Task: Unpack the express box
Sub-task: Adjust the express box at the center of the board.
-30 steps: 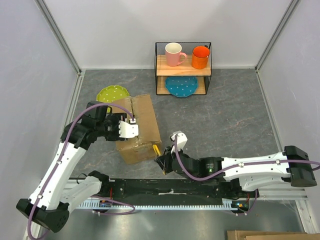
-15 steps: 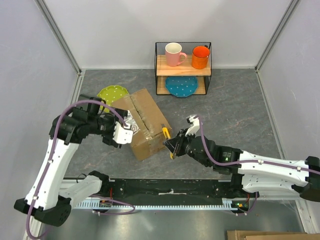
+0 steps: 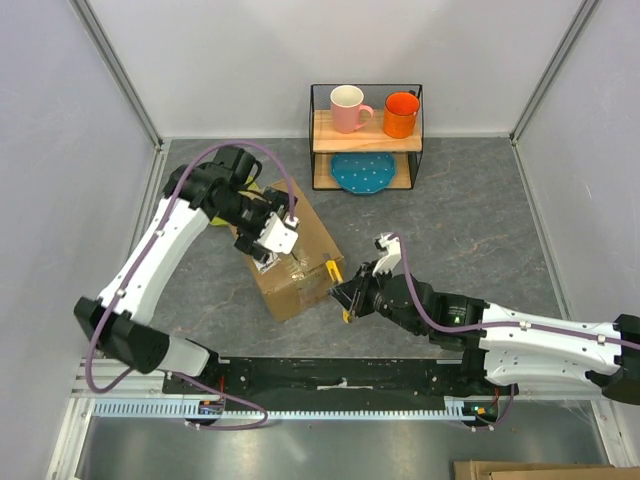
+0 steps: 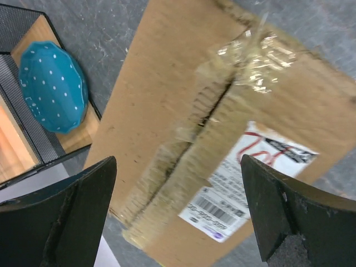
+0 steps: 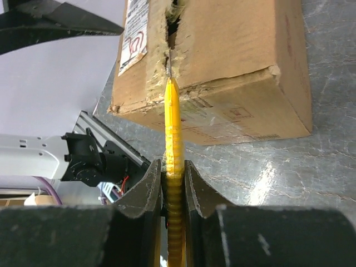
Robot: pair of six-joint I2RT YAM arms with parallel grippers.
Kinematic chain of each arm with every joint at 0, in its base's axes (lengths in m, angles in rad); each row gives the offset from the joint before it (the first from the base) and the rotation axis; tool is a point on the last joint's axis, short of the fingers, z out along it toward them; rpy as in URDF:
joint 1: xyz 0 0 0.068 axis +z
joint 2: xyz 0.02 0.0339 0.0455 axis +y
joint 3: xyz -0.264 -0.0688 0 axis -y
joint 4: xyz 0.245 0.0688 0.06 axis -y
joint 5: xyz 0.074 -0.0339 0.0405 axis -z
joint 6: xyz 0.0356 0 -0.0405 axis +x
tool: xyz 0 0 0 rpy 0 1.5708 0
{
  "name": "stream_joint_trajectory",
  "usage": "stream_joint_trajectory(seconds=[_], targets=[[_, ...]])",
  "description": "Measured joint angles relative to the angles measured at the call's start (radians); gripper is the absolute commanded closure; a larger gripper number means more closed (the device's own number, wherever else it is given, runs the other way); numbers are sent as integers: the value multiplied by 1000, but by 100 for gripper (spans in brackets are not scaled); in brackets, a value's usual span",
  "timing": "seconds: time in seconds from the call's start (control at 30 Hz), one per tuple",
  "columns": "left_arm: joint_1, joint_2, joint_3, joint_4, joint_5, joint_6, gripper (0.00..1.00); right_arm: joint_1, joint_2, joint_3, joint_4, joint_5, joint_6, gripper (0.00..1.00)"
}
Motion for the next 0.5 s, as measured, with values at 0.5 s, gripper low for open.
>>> stream_joint_trajectory(seconds=[0.5], targets=[[-82, 27, -72, 34, -156, 55, 2, -403, 111, 113, -58, 4, -80, 100]])
